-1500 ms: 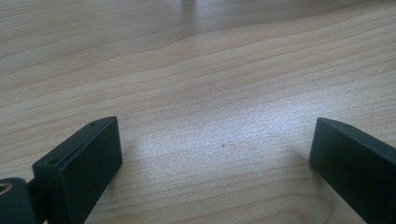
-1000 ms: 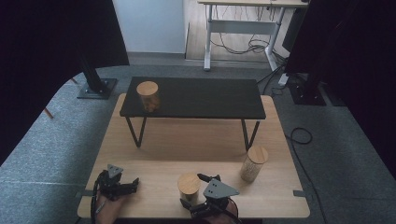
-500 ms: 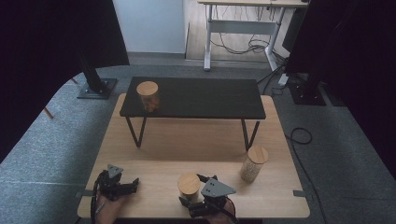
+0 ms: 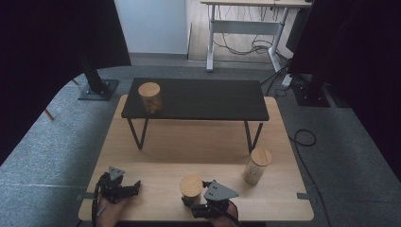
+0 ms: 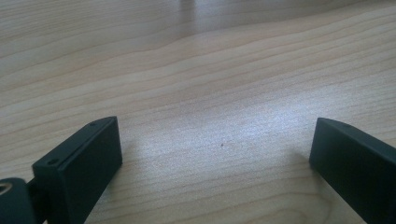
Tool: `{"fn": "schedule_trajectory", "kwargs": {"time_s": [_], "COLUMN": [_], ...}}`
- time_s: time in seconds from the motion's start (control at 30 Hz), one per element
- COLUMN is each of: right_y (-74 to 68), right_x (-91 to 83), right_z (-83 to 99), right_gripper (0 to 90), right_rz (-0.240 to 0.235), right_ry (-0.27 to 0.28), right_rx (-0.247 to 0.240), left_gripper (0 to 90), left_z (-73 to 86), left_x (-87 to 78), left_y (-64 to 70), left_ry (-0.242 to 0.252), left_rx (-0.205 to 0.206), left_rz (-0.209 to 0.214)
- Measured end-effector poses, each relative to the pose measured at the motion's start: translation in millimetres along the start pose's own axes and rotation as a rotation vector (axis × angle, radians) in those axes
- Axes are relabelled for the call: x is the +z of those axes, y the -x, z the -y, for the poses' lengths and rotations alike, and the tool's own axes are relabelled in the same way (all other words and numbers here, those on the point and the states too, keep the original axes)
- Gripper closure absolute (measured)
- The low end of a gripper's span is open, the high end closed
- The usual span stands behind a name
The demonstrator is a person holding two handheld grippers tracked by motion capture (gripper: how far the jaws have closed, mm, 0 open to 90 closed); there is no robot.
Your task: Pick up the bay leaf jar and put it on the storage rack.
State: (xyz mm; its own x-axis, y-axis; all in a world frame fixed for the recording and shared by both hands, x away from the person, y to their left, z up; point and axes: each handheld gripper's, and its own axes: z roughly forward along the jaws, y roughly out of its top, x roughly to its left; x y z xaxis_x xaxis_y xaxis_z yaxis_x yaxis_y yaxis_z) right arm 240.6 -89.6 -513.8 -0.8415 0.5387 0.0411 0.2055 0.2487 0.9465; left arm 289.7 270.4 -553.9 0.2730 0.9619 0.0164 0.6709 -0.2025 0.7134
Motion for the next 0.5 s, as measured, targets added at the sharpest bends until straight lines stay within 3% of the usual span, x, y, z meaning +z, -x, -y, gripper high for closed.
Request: {"fn": "schedule_trajectory", "kwargs": {"time_s": [0.5], "right_y": [1.7], "right_x": [-3.3], "right_z": [-9.1], "right_gripper": [25.5], "right_rz": [0.025], "right_ry": [0.014], "right_rx": [0.023], "left_gripper": [2.2], "left_z": [0.0], "left_x": [0.0], "left_y": [0.0], "left_ry": [0.0], "left_rx": [0.0], "left_rz": [0.0]}}
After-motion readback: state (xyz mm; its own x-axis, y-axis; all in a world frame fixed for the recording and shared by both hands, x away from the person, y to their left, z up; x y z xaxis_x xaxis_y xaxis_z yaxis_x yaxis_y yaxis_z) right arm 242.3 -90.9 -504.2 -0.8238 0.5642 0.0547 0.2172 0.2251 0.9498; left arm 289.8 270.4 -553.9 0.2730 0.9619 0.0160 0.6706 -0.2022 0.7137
